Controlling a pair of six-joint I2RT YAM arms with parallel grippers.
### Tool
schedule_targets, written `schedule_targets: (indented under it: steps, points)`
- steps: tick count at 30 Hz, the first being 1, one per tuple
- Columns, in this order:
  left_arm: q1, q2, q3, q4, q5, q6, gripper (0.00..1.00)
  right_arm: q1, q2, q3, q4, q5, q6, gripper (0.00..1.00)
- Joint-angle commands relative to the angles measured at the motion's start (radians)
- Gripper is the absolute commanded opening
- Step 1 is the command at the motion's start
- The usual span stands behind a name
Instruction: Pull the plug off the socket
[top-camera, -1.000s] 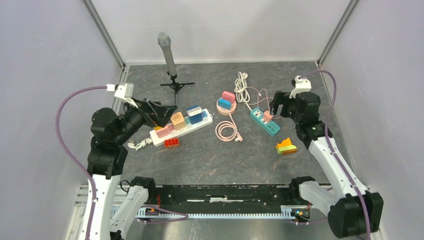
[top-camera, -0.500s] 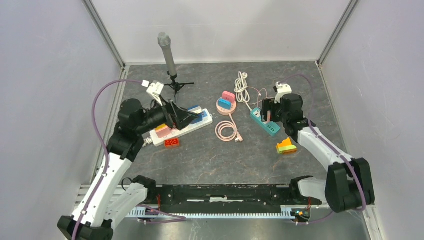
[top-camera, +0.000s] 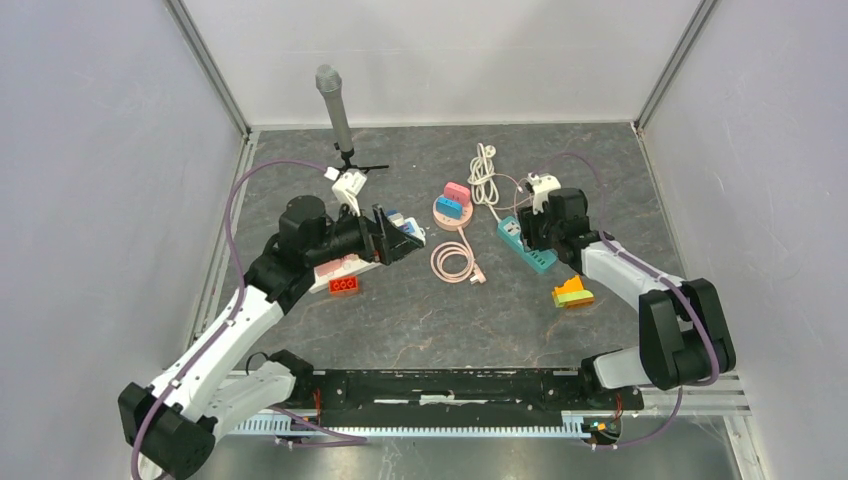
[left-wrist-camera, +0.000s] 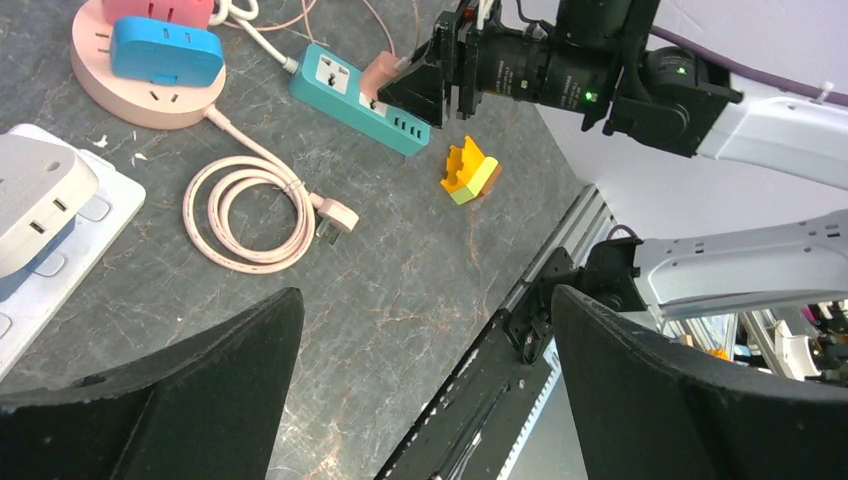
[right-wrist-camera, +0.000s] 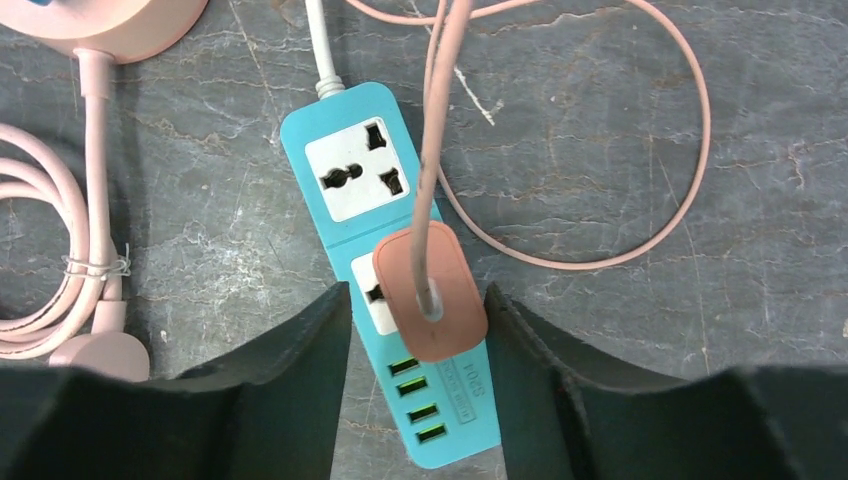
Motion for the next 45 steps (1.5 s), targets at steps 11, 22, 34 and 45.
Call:
schedule_targets:
  steps: [11,22,34,45]
  points:
    - [-0.181,0.272,0.049,0.185,-0.310,-0.228,0.98,0.192,0.021,-0.014,-0.019,0.308,0.315,0.48]
    - [-0.300,0.590,0.202,0.258,-0.430,-0.317,0.86,0.195,-0.043,-0.009,-0.006,0.307,0.200,0.85]
    - [-0.373,0.925,0.450,0.246,-0.732,-0.394,0.60,0.179,-0.018,-0.013,0.072,0.227,0.084,0.52]
    - [-0.401,1.075,0.537,0.237,-0.718,-0.392,0.51,0.108,-0.041,-0.071,0.168,0.093,0.042,0.55]
